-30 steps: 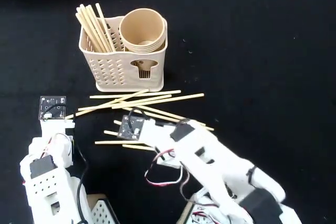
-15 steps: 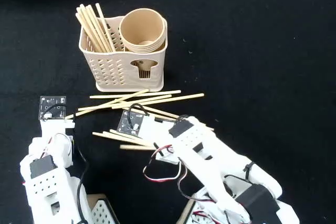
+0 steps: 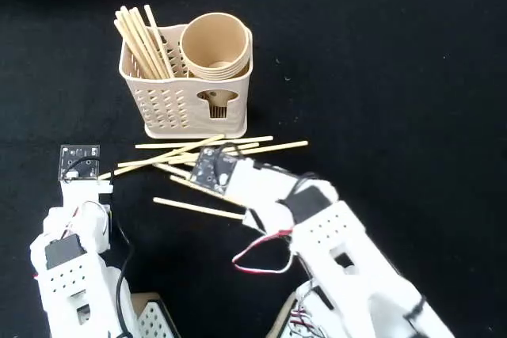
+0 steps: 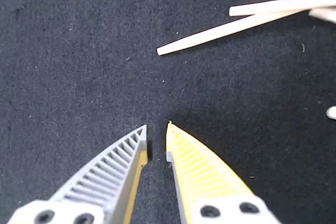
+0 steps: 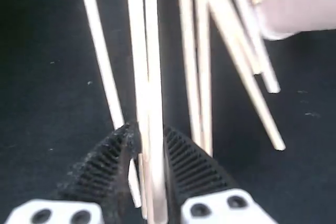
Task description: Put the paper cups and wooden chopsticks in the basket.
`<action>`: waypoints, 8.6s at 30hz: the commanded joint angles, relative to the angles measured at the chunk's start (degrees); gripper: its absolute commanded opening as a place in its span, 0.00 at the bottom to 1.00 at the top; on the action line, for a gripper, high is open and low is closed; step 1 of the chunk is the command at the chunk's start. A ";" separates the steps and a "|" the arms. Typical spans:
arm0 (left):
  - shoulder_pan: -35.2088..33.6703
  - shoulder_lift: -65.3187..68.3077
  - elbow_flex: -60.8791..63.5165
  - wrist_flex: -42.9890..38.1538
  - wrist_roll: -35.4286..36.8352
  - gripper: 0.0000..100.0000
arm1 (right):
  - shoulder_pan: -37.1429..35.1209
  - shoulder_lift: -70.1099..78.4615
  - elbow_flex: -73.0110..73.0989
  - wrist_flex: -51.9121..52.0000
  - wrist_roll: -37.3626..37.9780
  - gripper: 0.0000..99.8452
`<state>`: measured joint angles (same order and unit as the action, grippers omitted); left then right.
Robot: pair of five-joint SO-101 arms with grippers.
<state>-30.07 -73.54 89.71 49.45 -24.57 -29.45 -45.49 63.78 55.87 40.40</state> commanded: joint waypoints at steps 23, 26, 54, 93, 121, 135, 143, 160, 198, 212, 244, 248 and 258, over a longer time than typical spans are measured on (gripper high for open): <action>0.31 0.18 -0.13 -1.05 0.00 0.08 | 12.40 -1.36 7.52 0.97 9.67 0.02; 0.31 0.18 -0.13 -1.05 0.00 0.08 | 12.57 -1.36 7.52 1.05 9.41 0.07; 0.31 0.18 -0.13 -1.14 0.00 0.08 | -4.75 18.86 -2.24 -3.43 0.62 0.23; 0.31 0.18 -0.13 -1.14 0.00 0.08 | -5.01 6.37 -5.05 1.93 -0.18 0.01; 0.31 0.18 -0.13 -1.14 0.00 0.08 | -10.73 22.73 -4.00 -6.68 -7.30 0.18; 0.31 0.18 -0.13 -1.05 0.00 0.08 | -10.73 21.41 0.31 -7.12 -7.03 0.18; 0.31 0.18 -0.13 -1.14 0.00 0.08 | -10.20 21.05 -5.41 -6.68 -7.03 0.18; 0.31 0.18 -0.13 -1.14 0.00 0.08 | -9.85 21.41 -4.26 -3.87 -7.03 0.30; 0.31 0.18 -0.13 -1.14 0.00 0.08 | -7.21 27.30 -16.57 -5.89 -8.35 0.01; 0.31 0.18 -0.13 -1.23 0.00 0.08 | -7.47 27.21 -30.64 -1.23 -11.52 0.01; 0.31 0.18 -0.13 -1.14 0.00 0.08 | -8.26 13.41 -40.04 -12.13 -15.12 0.01; 0.31 0.18 -0.13 -1.14 0.00 0.08 | -8.26 13.41 -44.88 -12.57 -21.63 0.01; 0.31 0.18 -0.13 -1.14 0.00 0.08 | -7.56 14.11 -54.64 -26.99 -33.32 0.01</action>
<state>-30.07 -73.54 89.71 49.45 -24.57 -38.42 -29.85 12.00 37.49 10.33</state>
